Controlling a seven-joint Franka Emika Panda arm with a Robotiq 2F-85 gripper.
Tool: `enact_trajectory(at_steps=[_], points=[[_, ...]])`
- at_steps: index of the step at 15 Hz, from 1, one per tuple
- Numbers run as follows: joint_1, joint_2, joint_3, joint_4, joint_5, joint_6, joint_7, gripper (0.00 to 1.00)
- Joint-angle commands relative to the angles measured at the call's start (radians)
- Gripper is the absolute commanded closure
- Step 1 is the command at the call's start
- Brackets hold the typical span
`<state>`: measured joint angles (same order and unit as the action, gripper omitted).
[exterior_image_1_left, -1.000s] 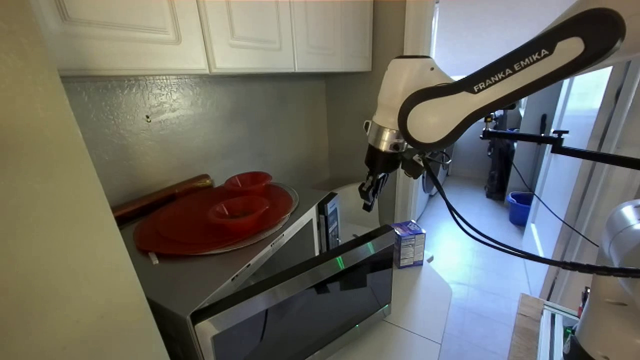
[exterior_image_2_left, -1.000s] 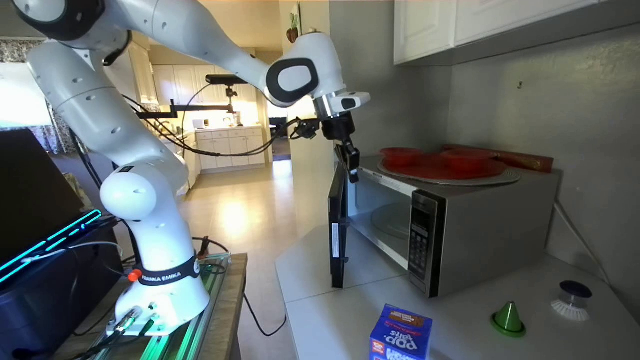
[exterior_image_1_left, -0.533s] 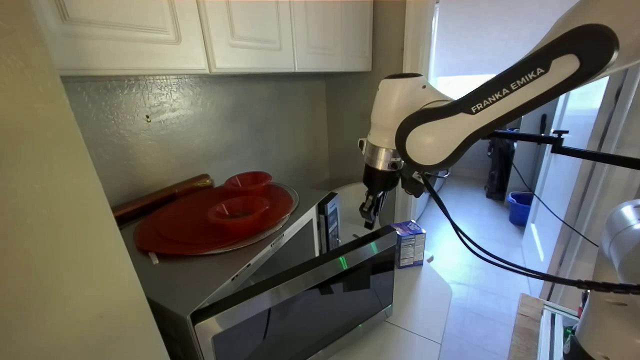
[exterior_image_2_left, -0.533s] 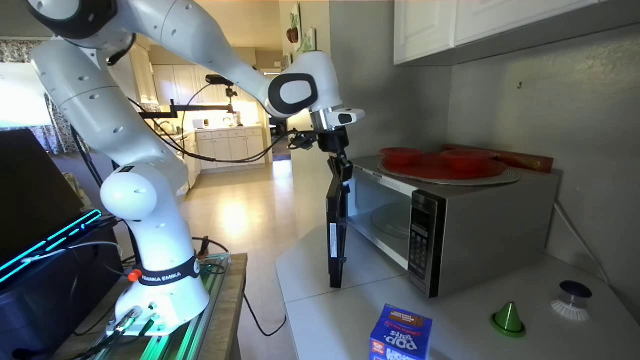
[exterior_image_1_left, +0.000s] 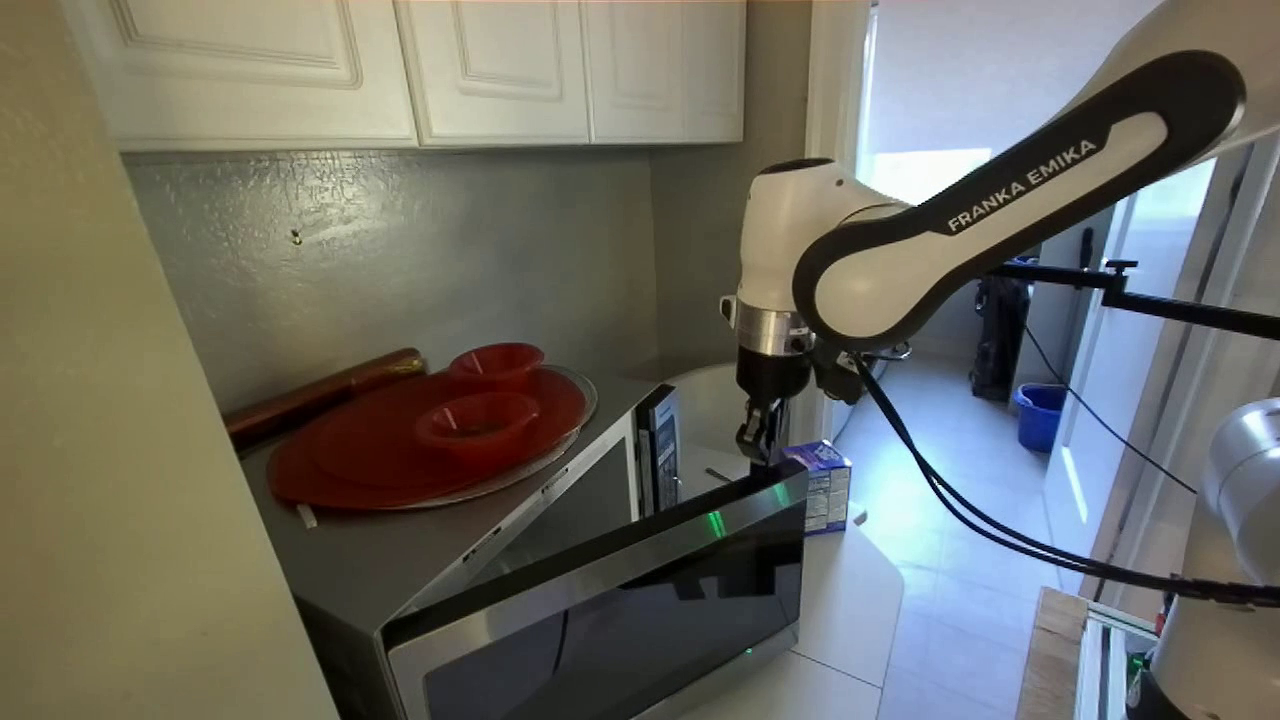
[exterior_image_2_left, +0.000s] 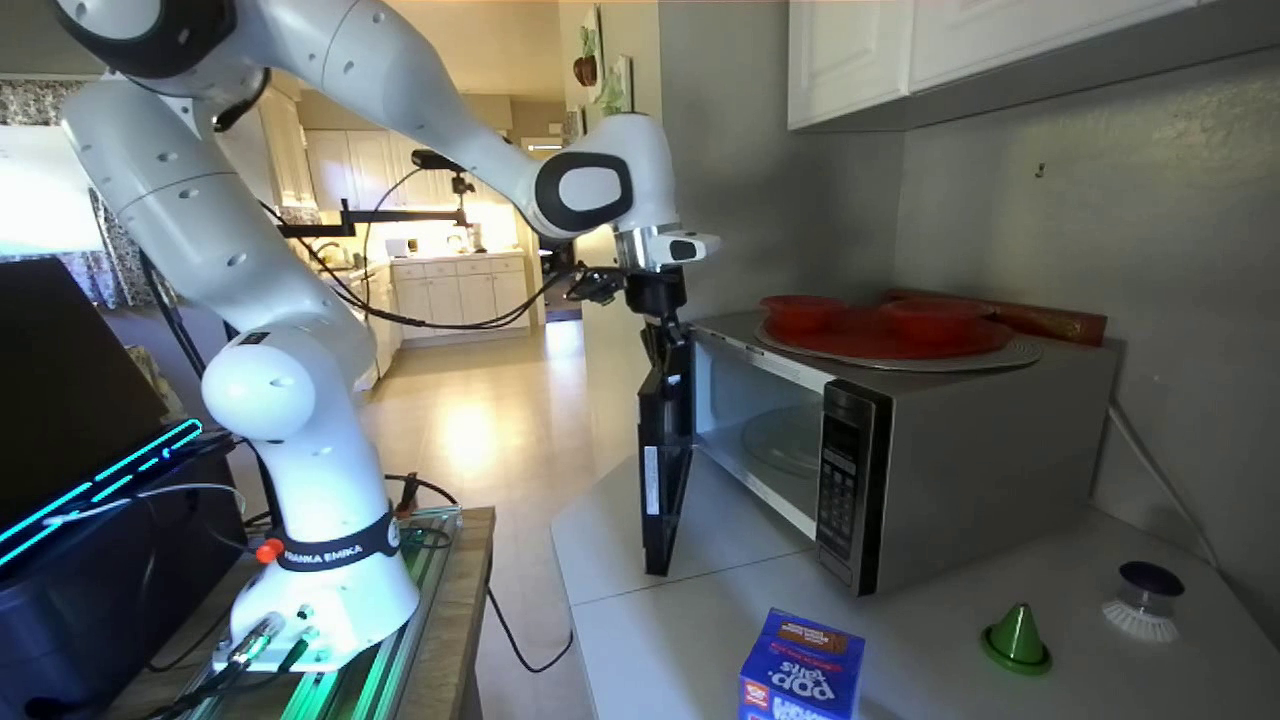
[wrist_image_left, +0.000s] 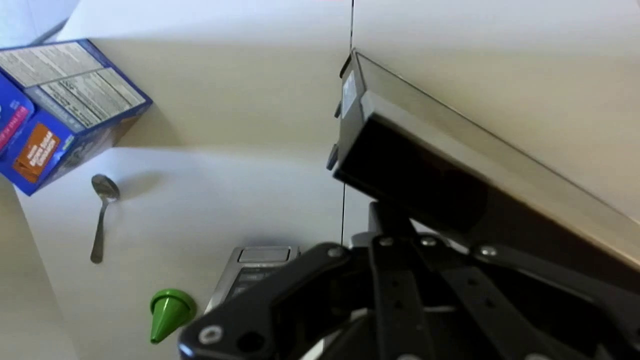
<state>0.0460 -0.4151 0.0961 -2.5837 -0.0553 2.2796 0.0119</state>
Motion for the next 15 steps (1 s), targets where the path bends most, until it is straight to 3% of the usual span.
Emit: enact_trajectory(at_steps=[1, 4, 6, 12, 13, 15], points=[[0.053, -0.074, -0.034, 0.005, 0.046, -0.246, -0.117, 1.0], [0.093, -0.131, -0.073, 0.018, 0.098, -0.427, -0.248, 1.0], [0.096, -0.153, -0.082, 0.023, 0.103, -0.458, -0.266, 1.0], [0.085, -0.185, -0.077, -0.018, 0.135, -0.142, -0.184, 1.0], [0.083, -0.189, -0.073, -0.021, 0.131, -0.109, -0.174, 0.74], [0.08, -0.199, -0.063, -0.03, 0.118, -0.061, -0.15, 0.67]])
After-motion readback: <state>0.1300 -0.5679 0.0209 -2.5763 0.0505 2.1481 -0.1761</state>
